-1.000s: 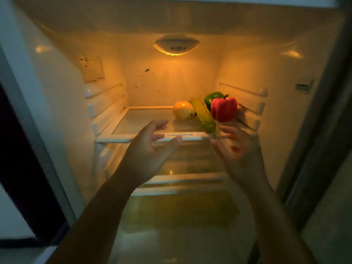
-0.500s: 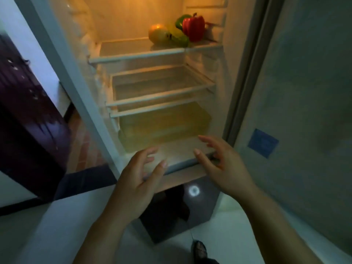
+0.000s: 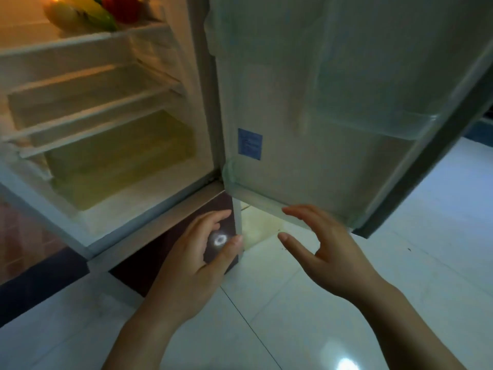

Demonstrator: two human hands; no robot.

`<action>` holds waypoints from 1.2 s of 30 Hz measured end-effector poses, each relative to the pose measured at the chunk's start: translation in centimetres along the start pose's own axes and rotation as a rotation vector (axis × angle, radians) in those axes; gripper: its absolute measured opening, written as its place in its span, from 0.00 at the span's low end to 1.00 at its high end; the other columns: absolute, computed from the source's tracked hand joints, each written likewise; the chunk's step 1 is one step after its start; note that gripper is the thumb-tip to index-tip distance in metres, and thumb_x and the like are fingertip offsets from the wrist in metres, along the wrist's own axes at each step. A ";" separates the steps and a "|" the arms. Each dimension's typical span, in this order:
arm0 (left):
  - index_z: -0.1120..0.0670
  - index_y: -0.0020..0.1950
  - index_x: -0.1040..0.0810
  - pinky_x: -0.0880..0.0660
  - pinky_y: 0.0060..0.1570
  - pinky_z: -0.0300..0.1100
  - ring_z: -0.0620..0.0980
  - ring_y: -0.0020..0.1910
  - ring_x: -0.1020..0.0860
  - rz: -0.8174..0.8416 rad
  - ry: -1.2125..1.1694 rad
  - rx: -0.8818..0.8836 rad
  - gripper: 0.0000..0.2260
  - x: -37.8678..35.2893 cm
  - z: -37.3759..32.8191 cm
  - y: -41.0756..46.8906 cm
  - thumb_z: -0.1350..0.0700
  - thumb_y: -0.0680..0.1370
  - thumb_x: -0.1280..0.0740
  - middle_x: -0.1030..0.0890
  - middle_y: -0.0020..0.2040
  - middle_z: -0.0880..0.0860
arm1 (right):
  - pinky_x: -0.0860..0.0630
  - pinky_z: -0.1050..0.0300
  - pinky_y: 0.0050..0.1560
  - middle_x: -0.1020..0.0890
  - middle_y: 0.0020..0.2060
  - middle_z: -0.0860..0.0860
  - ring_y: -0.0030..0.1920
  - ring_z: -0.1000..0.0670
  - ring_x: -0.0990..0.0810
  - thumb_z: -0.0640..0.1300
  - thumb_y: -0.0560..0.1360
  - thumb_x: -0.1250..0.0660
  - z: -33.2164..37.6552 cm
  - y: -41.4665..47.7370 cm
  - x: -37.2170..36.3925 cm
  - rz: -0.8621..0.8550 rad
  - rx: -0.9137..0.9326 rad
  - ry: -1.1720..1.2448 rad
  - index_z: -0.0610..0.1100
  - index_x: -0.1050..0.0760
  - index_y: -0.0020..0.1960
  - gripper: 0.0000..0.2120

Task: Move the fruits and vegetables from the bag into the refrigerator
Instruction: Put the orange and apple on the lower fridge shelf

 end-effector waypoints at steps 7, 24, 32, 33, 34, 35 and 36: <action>0.36 0.63 0.33 0.36 0.51 0.24 0.18 0.54 0.37 0.264 0.040 -0.140 0.21 -15.1 -9.2 1.2 0.33 0.71 0.42 0.34 0.55 0.26 | 0.25 0.65 0.48 0.32 0.63 0.65 0.55 0.66 0.34 0.67 0.70 0.47 -10.6 -8.5 9.8 -0.146 -0.180 -0.073 0.59 0.34 0.66 0.26; 0.39 0.67 0.35 0.38 0.61 0.33 0.33 0.65 0.37 0.541 0.266 -0.228 0.27 -51.5 -25.4 1.1 0.32 0.71 0.45 0.35 0.66 0.35 | 0.31 0.63 0.57 0.32 0.65 0.61 0.63 0.59 0.32 0.65 0.73 0.47 -39.7 -23.9 30.1 -0.148 -0.414 -0.062 0.56 0.33 0.67 0.26; 0.46 0.68 0.32 0.39 0.58 0.33 0.37 0.63 0.34 0.365 0.313 -0.098 0.25 -51.5 -21.9 8.3 0.37 0.73 0.42 0.32 0.65 0.40 | 0.35 0.67 0.54 0.29 0.63 0.59 0.61 0.60 0.31 0.63 0.75 0.44 -46.3 -15.7 28.0 0.045 -0.320 -0.030 0.54 0.30 0.65 0.23; 0.46 0.68 0.32 0.38 0.58 0.34 0.38 0.64 0.34 0.356 0.310 -0.091 0.24 -52.3 -21.7 9.7 0.39 0.74 0.42 0.32 0.66 0.41 | 0.35 0.67 0.53 0.29 0.64 0.59 0.59 0.60 0.30 0.62 0.75 0.44 -47.3 -14.4 28.1 0.069 -0.315 -0.042 0.54 0.31 0.65 0.23; 0.47 0.68 0.32 0.36 0.58 0.35 0.39 0.63 0.33 0.357 0.304 -0.087 0.24 -53.5 -21.6 11.2 0.39 0.75 0.41 0.31 0.66 0.42 | 0.34 0.66 0.51 0.29 0.64 0.58 0.58 0.59 0.29 0.62 0.75 0.44 -48.4 -13.2 28.2 0.091 -0.310 -0.061 0.54 0.31 0.65 0.23; 0.47 0.68 0.33 0.35 0.58 0.36 0.39 0.63 0.33 0.372 0.299 -0.087 0.24 -54.9 -21.7 12.8 0.40 0.75 0.41 0.31 0.66 0.42 | 0.33 0.65 0.51 0.29 0.64 0.58 0.57 0.58 0.28 0.62 0.75 0.45 -49.5 -11.9 28.4 0.109 -0.309 -0.082 0.54 0.31 0.65 0.23; 0.47 0.68 0.33 0.35 0.58 0.37 0.39 0.61 0.33 0.399 0.300 -0.093 0.24 -56.6 -21.9 14.6 0.39 0.75 0.41 0.31 0.67 0.43 | 0.31 0.64 0.51 0.29 0.64 0.57 0.56 0.57 0.28 0.62 0.75 0.45 -50.7 -10.7 28.8 0.119 -0.311 -0.098 0.54 0.31 0.65 0.23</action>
Point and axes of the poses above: each hand's wrist, its own y-axis towards the middle knuckle, its own x-axis out of the back of the hand, z = x × y, the point moved 10 cm from there along y, towards the middle knuckle
